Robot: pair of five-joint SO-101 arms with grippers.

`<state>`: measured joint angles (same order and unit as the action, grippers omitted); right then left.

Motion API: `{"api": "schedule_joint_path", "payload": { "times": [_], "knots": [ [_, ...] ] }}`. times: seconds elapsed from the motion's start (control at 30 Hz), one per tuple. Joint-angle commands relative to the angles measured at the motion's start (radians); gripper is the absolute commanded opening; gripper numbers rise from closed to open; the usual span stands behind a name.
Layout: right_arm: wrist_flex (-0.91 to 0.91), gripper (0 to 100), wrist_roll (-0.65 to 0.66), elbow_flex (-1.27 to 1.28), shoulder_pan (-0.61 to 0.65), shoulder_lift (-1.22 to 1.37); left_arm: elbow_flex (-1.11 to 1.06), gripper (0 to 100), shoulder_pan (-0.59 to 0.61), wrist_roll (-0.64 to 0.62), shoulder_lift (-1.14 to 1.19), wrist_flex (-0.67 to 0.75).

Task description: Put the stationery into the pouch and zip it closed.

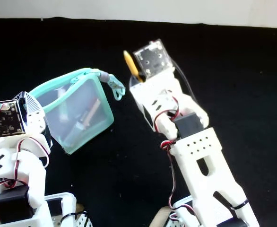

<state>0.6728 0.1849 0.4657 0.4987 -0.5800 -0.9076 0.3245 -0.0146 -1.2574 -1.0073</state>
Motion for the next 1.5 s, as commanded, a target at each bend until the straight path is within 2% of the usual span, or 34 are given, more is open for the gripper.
{"api": "schedule_joint_path", "payload": {
  "times": [0.0, 0.27, 0.47, 0.83, 1.23, 1.47],
  "knots": [
    [0.002, 0.7, -0.008, -0.119, 0.027, -0.033, -0.099, 1, -0.01, 0.009, 0.036, -0.026],
    [0.002, 0.7, -0.015, -0.254, 0.041, -0.035, -0.097, 1, -0.107, 0.012, 0.044, -0.006],
    [0.001, 0.7, -0.137, -0.387, 0.048, -0.033, -0.097, 1, -0.113, 0.012, 0.045, 0.011],
    [-0.053, 0.7, -0.358, -0.573, 0.193, 0.03, -0.099, 1, -0.131, 0.012, 0.047, 0.009],
    [-0.061, 0.7, -0.362, -0.762, 0.432, 0.314, -0.099, 1, -0.133, 0.012, 0.038, 0.009],
    [-0.061, 0.7, -0.358, -0.825, 0.463, 0.421, -0.099, 1, -0.159, 0.012, 0.036, 0.009]
  ]
}}
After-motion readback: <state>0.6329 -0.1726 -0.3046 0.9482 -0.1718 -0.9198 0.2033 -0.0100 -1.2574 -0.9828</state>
